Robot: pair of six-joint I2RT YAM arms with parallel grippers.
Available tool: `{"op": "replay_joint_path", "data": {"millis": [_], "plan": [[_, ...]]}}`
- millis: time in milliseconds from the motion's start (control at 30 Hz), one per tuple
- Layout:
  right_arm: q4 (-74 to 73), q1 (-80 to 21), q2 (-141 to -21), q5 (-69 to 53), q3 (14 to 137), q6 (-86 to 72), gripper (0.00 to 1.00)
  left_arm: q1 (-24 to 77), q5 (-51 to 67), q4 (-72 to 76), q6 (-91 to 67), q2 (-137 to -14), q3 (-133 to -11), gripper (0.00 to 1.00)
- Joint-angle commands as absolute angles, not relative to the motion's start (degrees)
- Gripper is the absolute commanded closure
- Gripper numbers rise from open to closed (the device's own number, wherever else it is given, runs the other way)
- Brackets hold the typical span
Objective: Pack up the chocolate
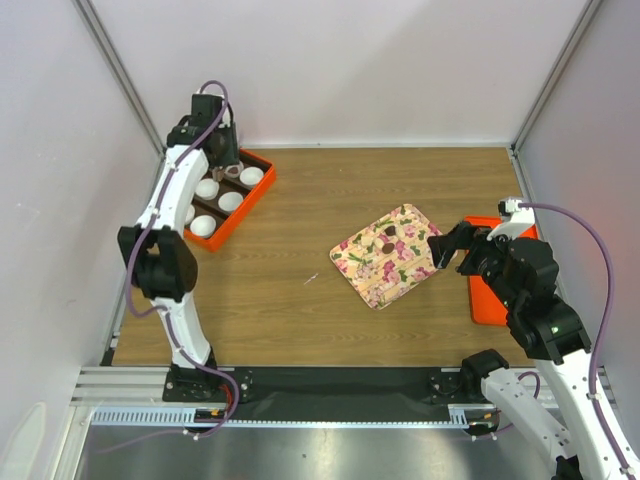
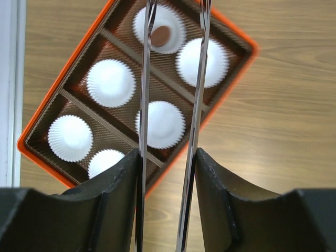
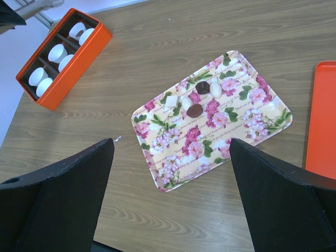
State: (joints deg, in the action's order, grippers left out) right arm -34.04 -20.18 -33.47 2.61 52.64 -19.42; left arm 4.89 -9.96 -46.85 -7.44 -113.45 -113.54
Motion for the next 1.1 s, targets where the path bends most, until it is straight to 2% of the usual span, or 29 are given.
{"op": "replay_joint_path", "data": {"millis": [0, 133, 433, 700, 1067], "plan": [[-33.57, -20.48, -33.40, 3.52, 54.84, -18.72, 0.00, 8.95, -6.86, -45.10, -7.12, -103.55, -110.67, 0.51], [-35.50, -20.48, -32.52, 4.21, 54.84, -18.20, 0.00, 17.63, -6.24, -41.58, -8.17, -96.34, -99.53, 0.51], [-38.05, -20.30, -32.08, 8.00, 57.74, -17.05, 0.00, 37.42, -5.80, -35.87, -12.21, -85.18, -83.43, 0.51], [-38.23, -20.30, -32.08, 9.84, 60.12, -16.88, 0.00, 47.98, -8.43, -35.68, -14.50, -82.71, -77.87, 0.49], [-38.50, -20.39, -32.17, 10.81, 60.47, -16.26, 0.00, 54.75, -6.33, -31.82, -16.61, -87.36, -75.41, 0.49]]}}
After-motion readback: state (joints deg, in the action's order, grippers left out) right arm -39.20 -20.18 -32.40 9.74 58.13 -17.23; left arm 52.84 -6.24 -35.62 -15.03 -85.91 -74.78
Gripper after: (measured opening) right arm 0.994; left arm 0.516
